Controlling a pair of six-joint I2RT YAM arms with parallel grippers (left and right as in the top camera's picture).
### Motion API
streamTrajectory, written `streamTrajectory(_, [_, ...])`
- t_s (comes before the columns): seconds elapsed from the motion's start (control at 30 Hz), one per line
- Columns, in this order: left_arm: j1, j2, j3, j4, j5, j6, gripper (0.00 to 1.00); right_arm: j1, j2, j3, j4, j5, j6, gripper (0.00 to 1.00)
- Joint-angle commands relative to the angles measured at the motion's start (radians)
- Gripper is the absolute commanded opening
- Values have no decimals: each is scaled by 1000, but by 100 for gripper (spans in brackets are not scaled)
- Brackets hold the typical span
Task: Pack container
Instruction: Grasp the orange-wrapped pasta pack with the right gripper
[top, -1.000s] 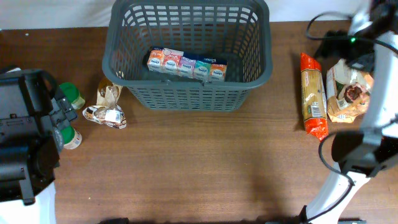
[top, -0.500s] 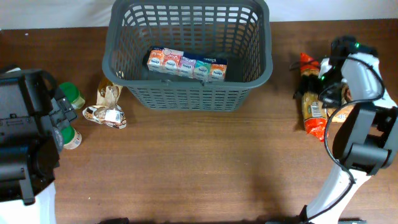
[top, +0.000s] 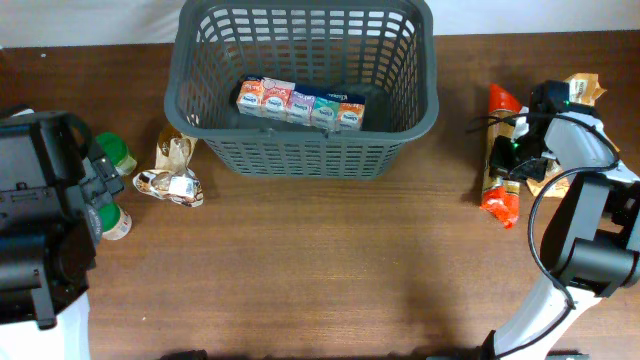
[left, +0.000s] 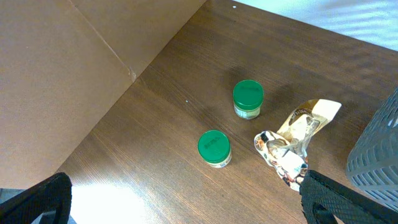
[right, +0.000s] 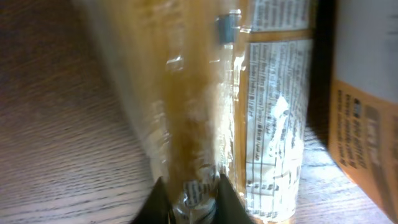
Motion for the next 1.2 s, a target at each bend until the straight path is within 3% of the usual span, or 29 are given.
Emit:
streamTrajectory(0.0, [5,0,2,-4,8,-17,99,8,77,-59,-1,-33,9,4])
streamTrajectory(0.47, [5,0,2,-4,8,-17,99,8,17,57,-135,-38,9,4])
streamTrajectory(0.9, [5,0,2,-4,8,-17,99,8,-39,82,-102,13,10,4])
streamTrajectory(0.93, [5,0,2,-4,8,-17,99,8,-39,82,-100,30,9,21])
streamTrajectory(1.0, [5,0,2,-4,8,-17,99,8,-37,81,-100,71,9,68])
streamTrajectory(1.03, [5,0,2,-4,8,-17,99,8,-35,80,-100,82,9,83])
streamTrajectory(1.1, [5,0,2,-4,8,-17,99,8,-24,76,-100,101,9,98])
streamTrajectory(1.17, [5,0,2,-4,8,-17,99,8,-6,67,-99,104,9,99])
